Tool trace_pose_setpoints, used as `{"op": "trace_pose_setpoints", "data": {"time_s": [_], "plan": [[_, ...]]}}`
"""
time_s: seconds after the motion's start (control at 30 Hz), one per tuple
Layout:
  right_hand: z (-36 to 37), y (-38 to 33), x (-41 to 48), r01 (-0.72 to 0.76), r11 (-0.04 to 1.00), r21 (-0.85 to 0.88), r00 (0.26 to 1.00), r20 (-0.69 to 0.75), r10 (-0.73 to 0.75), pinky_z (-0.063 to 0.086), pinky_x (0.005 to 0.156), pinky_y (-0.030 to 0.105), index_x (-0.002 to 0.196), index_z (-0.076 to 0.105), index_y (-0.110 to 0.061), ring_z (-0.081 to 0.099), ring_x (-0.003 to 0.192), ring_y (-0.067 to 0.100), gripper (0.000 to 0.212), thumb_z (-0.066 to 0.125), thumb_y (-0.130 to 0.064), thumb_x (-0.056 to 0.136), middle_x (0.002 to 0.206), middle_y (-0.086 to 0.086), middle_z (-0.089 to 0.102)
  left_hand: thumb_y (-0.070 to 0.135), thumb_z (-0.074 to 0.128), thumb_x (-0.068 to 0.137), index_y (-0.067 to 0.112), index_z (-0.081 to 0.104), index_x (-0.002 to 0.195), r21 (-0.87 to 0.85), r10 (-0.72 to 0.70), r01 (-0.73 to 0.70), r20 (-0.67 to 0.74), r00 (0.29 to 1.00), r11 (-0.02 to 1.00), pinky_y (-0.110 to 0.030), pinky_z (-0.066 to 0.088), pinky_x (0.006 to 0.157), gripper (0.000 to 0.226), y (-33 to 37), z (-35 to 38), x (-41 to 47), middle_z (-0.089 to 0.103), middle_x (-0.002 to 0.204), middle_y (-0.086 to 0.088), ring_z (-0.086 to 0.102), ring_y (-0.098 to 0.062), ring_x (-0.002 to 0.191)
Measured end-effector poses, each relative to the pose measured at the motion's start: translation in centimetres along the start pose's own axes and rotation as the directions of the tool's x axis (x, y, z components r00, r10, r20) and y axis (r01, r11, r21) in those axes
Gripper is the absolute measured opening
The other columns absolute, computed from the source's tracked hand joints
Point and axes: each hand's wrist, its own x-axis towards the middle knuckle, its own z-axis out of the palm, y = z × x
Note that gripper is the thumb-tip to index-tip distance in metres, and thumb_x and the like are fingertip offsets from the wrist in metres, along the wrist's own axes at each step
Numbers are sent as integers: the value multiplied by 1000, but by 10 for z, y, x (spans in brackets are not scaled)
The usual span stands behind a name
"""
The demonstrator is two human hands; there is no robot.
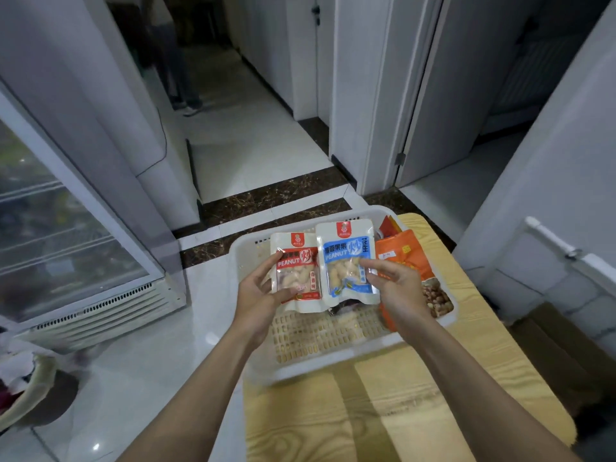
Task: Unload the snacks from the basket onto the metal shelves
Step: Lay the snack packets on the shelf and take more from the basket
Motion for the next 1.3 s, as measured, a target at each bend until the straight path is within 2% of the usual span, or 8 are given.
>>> {"op": "trace_pose_setpoints", "data": {"time_s": [0.1,0.23,0.43,0.63,0.77,1.13,1.23,1.3], "plan": [[-8,-9,-43,73,997,35,990,-123,-68,57,65,20,97,77,-19,70,89,3,22,62,-3,93,101,-10,73,-16,77,65,33,64,121,24,62,-65,109,992,998,-42,60,77,76,9,-2,-22,64,125,1,68,-18,106],[-21,-11,-112,148,986,72,960,-251,-126,59,74,28,94,77,-18,72,87,4,21,63,-2,91,84,-19,74,-19,77,62,32,63,124,20,111,-119,244,964,993,-50,57,86,82,16,-2,-60,64,126,4,67,-20,108],[-43,-5,-217,168,984,50,893,-431,-131,57,88,42,91,80,-26,71,99,19,25,65,-6,90,101,-5,76,-21,77,63,27,58,131,4,147,-165,430,891,986,-48,55,90,86,22,10,-128,66,127,2,66,-23,111],[-84,-14,-321,222,974,45,796,-585,-154,55,57,20,95,77,-24,74,83,14,25,62,-4,93,93,-2,77,-22,76,62,23,58,131,-31,143,-155,592,793,987,-38,59,82,84,32,58,-198,68,122,7,67,-17,109],[-121,-20,-394,285,957,57,713,-679,-172,48,48,12,99,74,-13,69,63,0,22,57,1,94,78,-8,76,-22,75,62,23,59,130,-67,142,-134,712,688,989,-35,60,77,83,31,105,-256,69,122,4,67,-19,109],[-259,9,-637,338,941,3,392,-909,-138,57,76,26,96,77,-21,73,88,12,25,61,-2,93,95,-1,77,-15,78,62,24,58,133,-89,117,-90,920,373,992,-35,59,77,83,-11,244,-481,69,122,3,68,-23,107],[-296,16,-713,357,934,-23,321,-936,-146,52,53,19,97,75,-18,71,64,8,24,59,-1,94,85,0,77,-13,78,62,24,58,132,-101,117,-69,941,318,993,-39,59,80,82,-27,278,-552,67,125,2,67,-23,109],[-319,21,-758,380,925,-22,273,-953,-135,52,52,15,99,75,-14,73,69,9,24,57,1,94,85,-1,77,-17,76,63,22,58,132,-112,123,-54,953,277,992,-39,59,81,82,-37,299,-599,65,128,1,66,-23,111]]}}
